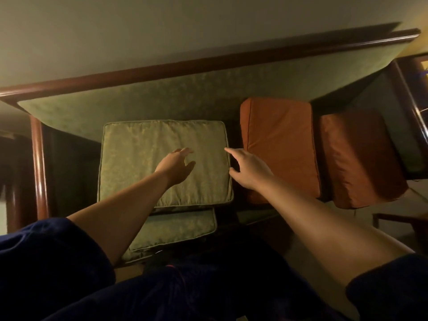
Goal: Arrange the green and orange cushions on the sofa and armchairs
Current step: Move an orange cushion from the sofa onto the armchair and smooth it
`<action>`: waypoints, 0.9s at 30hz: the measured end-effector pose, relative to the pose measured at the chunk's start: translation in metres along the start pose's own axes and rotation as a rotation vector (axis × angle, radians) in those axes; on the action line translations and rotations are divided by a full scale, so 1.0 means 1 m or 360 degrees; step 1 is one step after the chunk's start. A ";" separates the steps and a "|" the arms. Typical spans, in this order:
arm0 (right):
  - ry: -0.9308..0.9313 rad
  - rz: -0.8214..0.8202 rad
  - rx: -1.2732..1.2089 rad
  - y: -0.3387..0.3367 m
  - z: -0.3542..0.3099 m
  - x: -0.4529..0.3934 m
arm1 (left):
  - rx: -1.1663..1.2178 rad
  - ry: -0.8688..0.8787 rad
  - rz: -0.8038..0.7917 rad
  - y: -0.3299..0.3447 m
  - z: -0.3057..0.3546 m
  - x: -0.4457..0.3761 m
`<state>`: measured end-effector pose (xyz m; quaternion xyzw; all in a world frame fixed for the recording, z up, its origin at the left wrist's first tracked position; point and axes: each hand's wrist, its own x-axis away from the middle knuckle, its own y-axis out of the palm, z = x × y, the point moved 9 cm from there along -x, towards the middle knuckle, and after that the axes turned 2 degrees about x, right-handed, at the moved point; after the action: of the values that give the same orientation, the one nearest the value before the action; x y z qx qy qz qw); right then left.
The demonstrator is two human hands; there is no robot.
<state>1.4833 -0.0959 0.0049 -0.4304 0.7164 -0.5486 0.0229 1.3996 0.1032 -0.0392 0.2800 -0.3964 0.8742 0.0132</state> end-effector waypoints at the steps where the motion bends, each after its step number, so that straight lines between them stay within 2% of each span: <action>1: -0.0025 -0.0023 0.0033 -0.005 0.014 -0.002 | -0.0001 -0.0005 -0.0010 0.007 0.011 -0.007; 7: -0.0254 -0.0244 0.0395 -0.026 0.104 -0.041 | 0.0156 -0.0185 0.0054 0.054 0.069 -0.055; 10: -0.0439 -0.0401 0.0599 -0.025 0.148 -0.085 | 0.0302 -0.0382 0.0132 0.083 0.091 -0.090; 14: -0.0737 -0.0488 0.0912 -0.006 0.185 -0.135 | 0.0622 -0.0731 0.0236 0.140 0.105 -0.123; 16: -0.0938 -0.0451 0.1126 0.004 0.191 -0.160 | 0.0810 -0.0885 0.0261 0.177 0.106 -0.134; 20: -0.1269 -0.0477 0.1330 0.036 0.203 -0.222 | 0.0703 -0.1182 0.0337 0.247 0.107 -0.166; 23: -0.1460 -0.0451 0.1517 0.062 0.222 -0.245 | 0.0766 -0.1475 0.0257 0.305 0.118 -0.179; 25: -0.1631 -0.0320 0.1526 0.072 0.228 -0.251 | 0.0746 -0.1591 0.0279 0.331 0.127 -0.189; 27: -0.1778 -0.0177 0.1346 0.075 0.226 -0.253 | 0.0668 -0.1696 0.0477 0.338 0.132 -0.188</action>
<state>1.7116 -0.1046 -0.2561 -0.6379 0.2994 -0.4772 0.5250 1.5381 -0.1837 -0.2955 0.6181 -0.2022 0.6652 -0.3669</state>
